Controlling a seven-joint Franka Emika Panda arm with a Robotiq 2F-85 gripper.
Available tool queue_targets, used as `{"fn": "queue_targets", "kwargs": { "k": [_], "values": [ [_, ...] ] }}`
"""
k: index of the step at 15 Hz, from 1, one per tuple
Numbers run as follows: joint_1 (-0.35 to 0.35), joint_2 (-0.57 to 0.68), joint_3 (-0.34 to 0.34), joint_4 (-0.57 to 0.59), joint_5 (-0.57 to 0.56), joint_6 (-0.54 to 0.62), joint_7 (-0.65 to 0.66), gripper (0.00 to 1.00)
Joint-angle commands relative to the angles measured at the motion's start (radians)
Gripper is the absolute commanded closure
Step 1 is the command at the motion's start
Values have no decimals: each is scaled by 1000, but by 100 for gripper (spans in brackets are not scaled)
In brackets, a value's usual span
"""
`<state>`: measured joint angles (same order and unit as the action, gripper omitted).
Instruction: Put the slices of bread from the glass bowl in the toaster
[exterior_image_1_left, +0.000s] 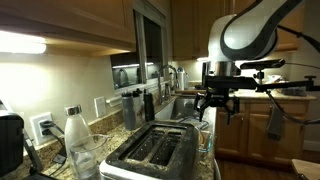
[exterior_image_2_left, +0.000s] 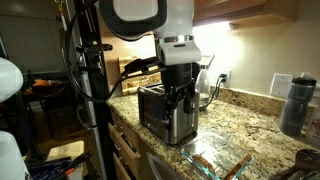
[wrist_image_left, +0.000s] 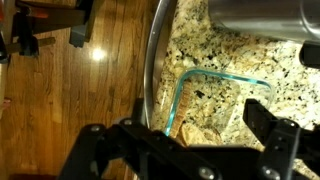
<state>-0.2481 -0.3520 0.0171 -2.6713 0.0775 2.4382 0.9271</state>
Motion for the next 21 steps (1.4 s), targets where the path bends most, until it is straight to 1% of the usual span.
{"fn": "queue_targets", "kwargs": {
  "k": [1, 6, 12, 21],
  "values": [
    [-13, 58, -1, 4, -40, 58, 59, 0],
    [-15, 122, -10, 16, -89, 89, 112, 0],
    [-12, 175, -40, 36, -138, 105, 172, 0],
    [8, 284, -76, 94, -175, 148, 219, 0]
  ]
}}
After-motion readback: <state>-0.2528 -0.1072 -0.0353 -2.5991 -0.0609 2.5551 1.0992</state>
